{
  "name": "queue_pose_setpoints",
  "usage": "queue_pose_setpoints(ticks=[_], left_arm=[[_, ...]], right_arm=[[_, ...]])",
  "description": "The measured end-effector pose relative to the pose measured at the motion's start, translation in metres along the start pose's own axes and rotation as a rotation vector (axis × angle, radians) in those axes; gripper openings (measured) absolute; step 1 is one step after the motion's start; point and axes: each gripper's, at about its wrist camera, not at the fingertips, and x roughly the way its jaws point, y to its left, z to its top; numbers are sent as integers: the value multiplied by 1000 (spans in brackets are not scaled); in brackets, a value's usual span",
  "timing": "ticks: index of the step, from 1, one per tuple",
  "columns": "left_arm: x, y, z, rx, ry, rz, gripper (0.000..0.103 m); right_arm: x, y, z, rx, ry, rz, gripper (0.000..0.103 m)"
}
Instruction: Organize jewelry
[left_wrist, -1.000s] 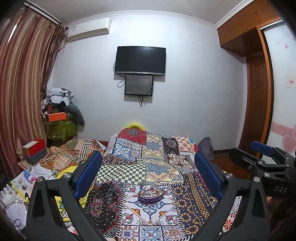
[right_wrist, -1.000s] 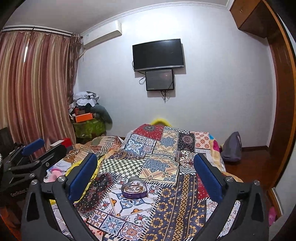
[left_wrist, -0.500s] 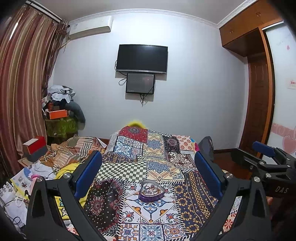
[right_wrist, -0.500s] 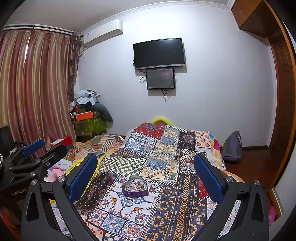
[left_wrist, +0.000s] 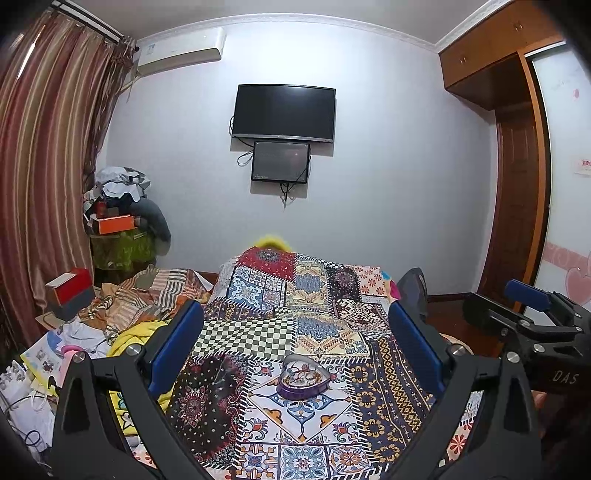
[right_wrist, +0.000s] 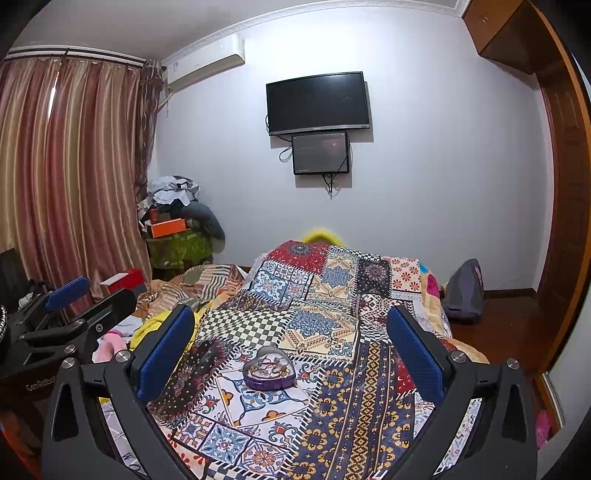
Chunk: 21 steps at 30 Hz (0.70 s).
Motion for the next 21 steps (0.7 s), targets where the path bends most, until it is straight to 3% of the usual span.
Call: queue_pose_setpoints(ticks=[21], left_arm=[[7,0,-1,0,25,-34,101]], right_arm=[[2,-1,0,5,5,-1,103]])
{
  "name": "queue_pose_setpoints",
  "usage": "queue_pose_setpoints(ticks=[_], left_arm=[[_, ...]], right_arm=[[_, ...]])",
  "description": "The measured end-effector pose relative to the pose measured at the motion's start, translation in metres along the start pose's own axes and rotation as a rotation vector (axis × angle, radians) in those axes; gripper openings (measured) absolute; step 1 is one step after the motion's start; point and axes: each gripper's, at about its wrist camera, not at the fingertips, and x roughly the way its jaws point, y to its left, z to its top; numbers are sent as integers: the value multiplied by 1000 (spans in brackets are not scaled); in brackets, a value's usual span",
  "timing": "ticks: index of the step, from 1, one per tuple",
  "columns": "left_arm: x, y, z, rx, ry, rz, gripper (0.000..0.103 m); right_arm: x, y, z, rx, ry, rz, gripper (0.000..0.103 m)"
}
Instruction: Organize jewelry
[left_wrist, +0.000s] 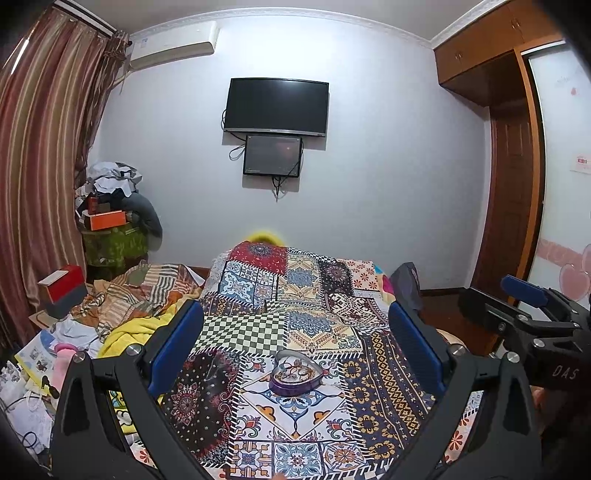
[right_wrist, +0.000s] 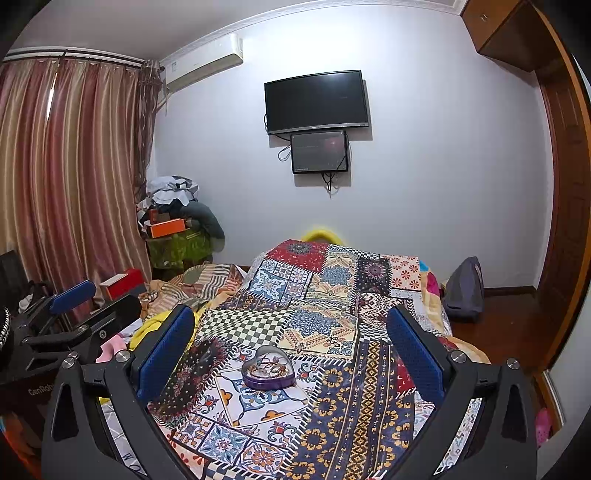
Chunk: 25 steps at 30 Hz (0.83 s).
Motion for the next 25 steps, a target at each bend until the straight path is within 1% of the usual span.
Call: queue_pose_setpoints(ticks=[25], left_arm=[[5,0,-2,-9,4,10,101]], right_arm=[[2,-3,0,10,3,-4,103]])
